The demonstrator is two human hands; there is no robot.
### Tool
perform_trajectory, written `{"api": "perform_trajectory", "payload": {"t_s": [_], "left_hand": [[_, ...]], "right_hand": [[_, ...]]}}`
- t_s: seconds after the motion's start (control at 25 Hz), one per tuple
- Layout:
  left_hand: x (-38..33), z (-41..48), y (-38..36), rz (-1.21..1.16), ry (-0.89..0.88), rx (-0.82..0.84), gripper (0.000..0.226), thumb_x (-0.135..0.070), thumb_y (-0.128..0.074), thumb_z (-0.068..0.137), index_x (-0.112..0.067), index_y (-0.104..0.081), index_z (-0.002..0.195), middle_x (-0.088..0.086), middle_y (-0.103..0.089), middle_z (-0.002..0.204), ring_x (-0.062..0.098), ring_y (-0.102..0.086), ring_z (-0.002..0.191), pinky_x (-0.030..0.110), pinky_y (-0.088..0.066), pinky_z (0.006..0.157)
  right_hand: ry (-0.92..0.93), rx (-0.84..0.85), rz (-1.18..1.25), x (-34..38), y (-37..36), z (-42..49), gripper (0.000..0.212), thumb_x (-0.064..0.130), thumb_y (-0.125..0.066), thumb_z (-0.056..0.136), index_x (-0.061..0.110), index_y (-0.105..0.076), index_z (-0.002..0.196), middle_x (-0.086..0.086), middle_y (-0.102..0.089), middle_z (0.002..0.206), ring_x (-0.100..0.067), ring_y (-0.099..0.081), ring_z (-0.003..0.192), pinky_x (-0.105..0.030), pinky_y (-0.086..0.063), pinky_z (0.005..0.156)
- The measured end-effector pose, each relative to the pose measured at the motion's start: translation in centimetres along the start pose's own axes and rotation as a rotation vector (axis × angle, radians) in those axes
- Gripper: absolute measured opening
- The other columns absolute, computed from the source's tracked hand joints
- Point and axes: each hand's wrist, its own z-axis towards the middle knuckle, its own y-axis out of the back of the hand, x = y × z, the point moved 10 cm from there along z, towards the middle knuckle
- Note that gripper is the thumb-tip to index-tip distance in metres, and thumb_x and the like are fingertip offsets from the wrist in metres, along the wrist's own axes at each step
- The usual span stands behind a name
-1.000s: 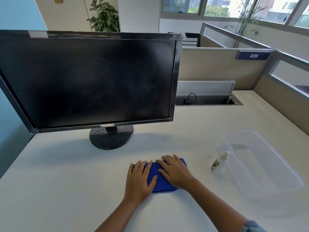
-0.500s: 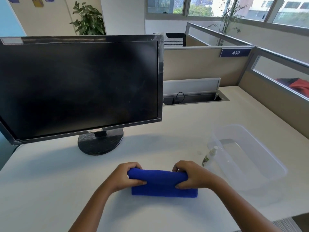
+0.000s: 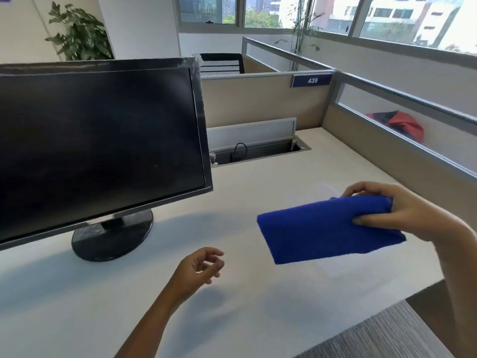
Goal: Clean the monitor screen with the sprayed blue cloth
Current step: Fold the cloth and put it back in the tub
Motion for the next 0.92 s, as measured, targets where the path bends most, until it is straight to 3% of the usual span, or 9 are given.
{"api": "perform_trajectory", "payload": {"t_s": [0.08,0.2,0.32,0.4,0.56,0.72,0.84,0.92], "left_hand": [[1.8,-0.2,1.2,0.182,-0.007,-0.114,0.011,-0.028,-0.071,0.083,-0.038,-0.067,0.086,0.001,-0.065,0.078,0.011,-0.061,0.061,0.020,-0.048,0.059],[3.8,-1.0,1.4,0.380,-0.025,-0.155,0.011,-0.030,-0.068,0.085,-0.040,-0.064,0.084,-0.007,-0.064,0.070,0.007,-0.057,0.053,0.022,-0.045,0.055],[4.2,-1.8,0.9,0.592,-0.090,-0.197,0.006,-0.036,-0.067,0.083,-0.040,-0.063,0.082,-0.018,-0.062,0.070,0.005,-0.056,0.055,0.015,-0.041,0.050],[4.0,-2.2,0.9,0.655,-0.124,-0.245,0.006,-0.035,-0.069,0.082,-0.038,-0.064,0.081,-0.020,-0.060,0.066,0.004,-0.056,0.056,0.012,-0.039,0.049],[3.7,-2.7,0.9,0.660,-0.185,-0.278,0.005,-0.037,-0.064,0.084,-0.039,-0.063,0.079,-0.016,-0.052,0.052,0.003,-0.054,0.053,0.013,-0.040,0.052],[3.6,-2.8,0.9,0.655,-0.215,-0.278,0.005,-0.038,-0.059,0.081,-0.037,-0.064,0.080,-0.015,-0.054,0.054,0.003,-0.053,0.052,0.014,-0.040,0.052],[3.7,-2.7,0.7,0.666,-0.214,-0.277,0.008,-0.037,-0.058,0.081,-0.034,-0.065,0.080,-0.016,-0.056,0.057,0.003,-0.053,0.053,0.014,-0.040,0.054],[3.7,-2.7,0.7,0.669,-0.211,-0.280,0.008,-0.036,-0.058,0.080,-0.034,-0.066,0.079,-0.020,-0.055,0.057,0.001,-0.052,0.053,0.013,-0.039,0.053]], "right_hand": [[-0.031,-0.066,-0.077,-0.7,4.6,-1.2,0.034,0.022,-0.073,0.073,0.028,-0.068,0.105,0.001,-0.072,0.103,-0.019,-0.069,0.090,-0.027,-0.058,0.070],[-0.074,-0.073,-0.142,-2.0,8.2,-1.7,0.035,0.021,-0.075,0.073,0.027,-0.069,0.106,0.001,-0.072,0.104,-0.019,-0.069,0.094,-0.029,-0.058,0.074],[-0.181,-0.001,-0.015,-4.6,9.2,-0.7,0.039,0.024,-0.075,0.073,0.018,-0.067,0.111,-0.006,-0.071,0.107,-0.023,-0.069,0.097,-0.036,-0.058,0.079],[-0.322,0.035,-0.017,-7.8,8.9,0.6,0.030,0.016,-0.073,0.079,0.017,-0.068,0.109,-0.009,-0.071,0.108,-0.026,-0.068,0.098,-0.042,-0.056,0.083],[-0.608,-0.012,-0.406,-14.9,7.1,3.6,0.022,0.005,-0.064,0.080,0.015,-0.069,0.099,-0.009,-0.070,0.105,-0.028,-0.063,0.099,-0.041,-0.050,0.087],[-0.658,-0.029,-0.877,-17.0,3.6,5.9,0.029,0.016,-0.062,0.080,0.017,-0.063,0.109,-0.008,-0.062,0.108,-0.027,-0.058,0.093,-0.035,-0.051,0.075],[-0.642,0.056,-1.212,-18.4,0.5,6.4,0.026,0.018,-0.054,0.085,0.019,-0.060,0.110,-0.001,-0.063,0.098,-0.018,-0.060,0.080,-0.026,-0.046,0.061],[-0.644,0.103,-1.365,-19.6,-0.9,6.3,0.024,0.016,-0.051,0.089,0.019,-0.059,0.111,0.002,-0.064,0.097,-0.014,-0.059,0.079,-0.023,-0.043,0.060]]}}
